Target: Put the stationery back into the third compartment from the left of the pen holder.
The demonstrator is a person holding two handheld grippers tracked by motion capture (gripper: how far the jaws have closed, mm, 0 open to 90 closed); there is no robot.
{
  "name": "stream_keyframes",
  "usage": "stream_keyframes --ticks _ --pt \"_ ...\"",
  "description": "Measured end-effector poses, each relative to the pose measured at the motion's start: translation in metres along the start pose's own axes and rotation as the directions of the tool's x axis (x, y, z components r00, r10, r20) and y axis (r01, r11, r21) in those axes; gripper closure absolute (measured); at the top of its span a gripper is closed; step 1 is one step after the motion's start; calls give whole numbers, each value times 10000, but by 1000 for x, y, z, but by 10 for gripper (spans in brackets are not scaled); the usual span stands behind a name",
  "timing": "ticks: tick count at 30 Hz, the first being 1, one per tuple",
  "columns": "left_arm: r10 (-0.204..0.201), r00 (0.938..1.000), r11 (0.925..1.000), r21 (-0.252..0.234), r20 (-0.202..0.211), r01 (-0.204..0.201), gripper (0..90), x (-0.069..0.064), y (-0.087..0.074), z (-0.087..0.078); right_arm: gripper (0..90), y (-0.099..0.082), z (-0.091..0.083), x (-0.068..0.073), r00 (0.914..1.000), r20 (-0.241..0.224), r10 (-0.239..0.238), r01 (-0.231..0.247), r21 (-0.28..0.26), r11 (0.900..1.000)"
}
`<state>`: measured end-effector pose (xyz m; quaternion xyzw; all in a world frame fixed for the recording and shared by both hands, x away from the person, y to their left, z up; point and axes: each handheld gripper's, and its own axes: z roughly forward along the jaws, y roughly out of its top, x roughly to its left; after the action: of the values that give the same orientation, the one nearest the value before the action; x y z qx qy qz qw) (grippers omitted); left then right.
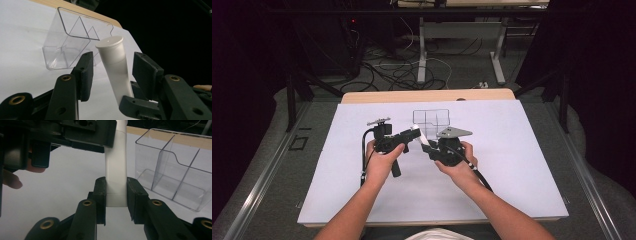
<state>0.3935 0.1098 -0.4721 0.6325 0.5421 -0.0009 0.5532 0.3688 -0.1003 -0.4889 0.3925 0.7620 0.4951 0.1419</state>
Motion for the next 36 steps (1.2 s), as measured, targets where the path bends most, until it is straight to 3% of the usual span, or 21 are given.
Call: stream_keyframes --ticks 4,18,20,32,36 --pt "-208 9998 9995 -223 -8 208 535 -1 0 6 712 0 1 1 10000 -48 12 -13 -48 10000" --pt "-691 9976 9973 -250 5 691 618 -3 1 15 712 -1 -2 -1 10000 -36 40 -40 -33 10000" --pt "-792 9968 9966 -204 42 793 626 -2 1 14 712 -1 -1 0 9999 -99 67 -69 -219 9997" --pt "-1272 9919 9918 116 -42 1272 642 2 2 12 712 -3 1 1 9999 -60 -135 136 61 9999" --pt "-1455 9894 9893 144 16 1454 651 1 3 12 711 -3 2 0 9998 -83 -189 189 -80 9998"
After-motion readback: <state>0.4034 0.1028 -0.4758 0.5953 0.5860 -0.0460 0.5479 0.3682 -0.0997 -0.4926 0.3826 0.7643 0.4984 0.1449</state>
